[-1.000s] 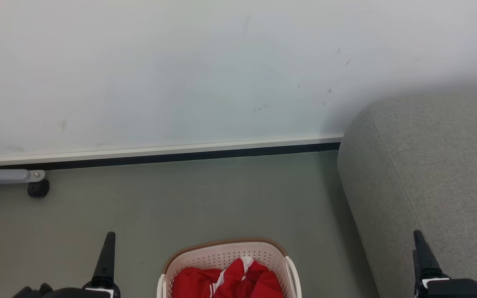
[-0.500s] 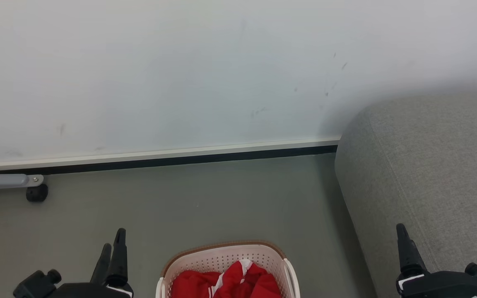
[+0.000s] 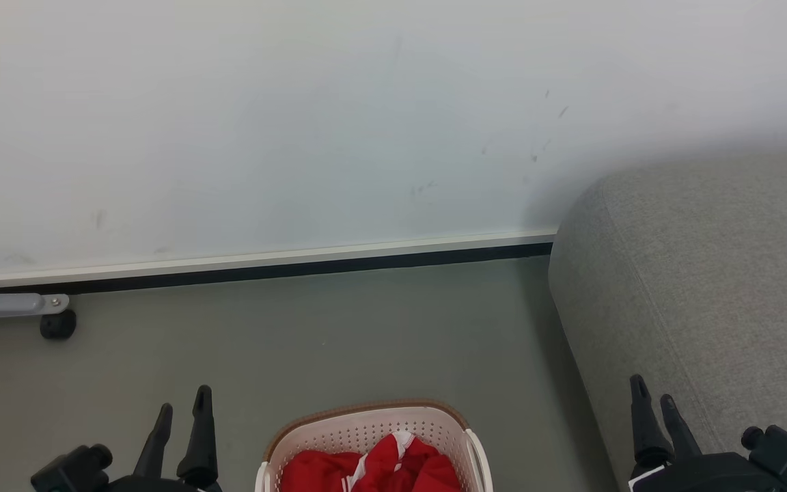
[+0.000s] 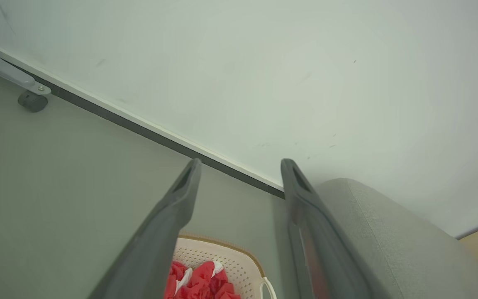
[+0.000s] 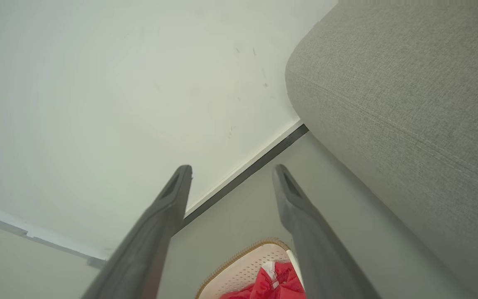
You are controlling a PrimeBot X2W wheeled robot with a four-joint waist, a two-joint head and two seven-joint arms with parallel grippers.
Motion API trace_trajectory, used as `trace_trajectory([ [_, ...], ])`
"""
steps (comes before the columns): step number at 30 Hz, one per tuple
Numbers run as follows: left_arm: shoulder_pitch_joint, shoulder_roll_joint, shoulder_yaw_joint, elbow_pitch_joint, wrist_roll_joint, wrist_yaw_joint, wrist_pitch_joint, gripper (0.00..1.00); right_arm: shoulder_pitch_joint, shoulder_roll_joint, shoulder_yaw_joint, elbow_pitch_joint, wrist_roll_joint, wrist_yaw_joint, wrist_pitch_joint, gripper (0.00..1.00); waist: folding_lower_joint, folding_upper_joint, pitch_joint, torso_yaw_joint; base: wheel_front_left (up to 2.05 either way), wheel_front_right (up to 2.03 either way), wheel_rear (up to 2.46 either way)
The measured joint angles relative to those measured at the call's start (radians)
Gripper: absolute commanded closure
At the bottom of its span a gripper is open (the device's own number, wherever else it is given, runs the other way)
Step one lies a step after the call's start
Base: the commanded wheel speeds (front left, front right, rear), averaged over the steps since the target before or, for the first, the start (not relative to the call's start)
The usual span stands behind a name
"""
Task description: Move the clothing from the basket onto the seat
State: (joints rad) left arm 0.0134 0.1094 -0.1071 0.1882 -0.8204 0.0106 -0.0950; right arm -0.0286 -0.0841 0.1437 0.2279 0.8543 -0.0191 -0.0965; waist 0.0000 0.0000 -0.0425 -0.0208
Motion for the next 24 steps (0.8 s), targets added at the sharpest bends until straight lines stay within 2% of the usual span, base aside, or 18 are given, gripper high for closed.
trace_trajectory([
  [24,0.046,0.022,-0.008,-0.037,0.338,0.06,-0.087,0.0,0.003,-0.024,0.094,-0.023,-0.315,-0.053,-0.083,0.0,0.0,0.0,-0.001,-0.012,0.0,0.0,0.0],
])
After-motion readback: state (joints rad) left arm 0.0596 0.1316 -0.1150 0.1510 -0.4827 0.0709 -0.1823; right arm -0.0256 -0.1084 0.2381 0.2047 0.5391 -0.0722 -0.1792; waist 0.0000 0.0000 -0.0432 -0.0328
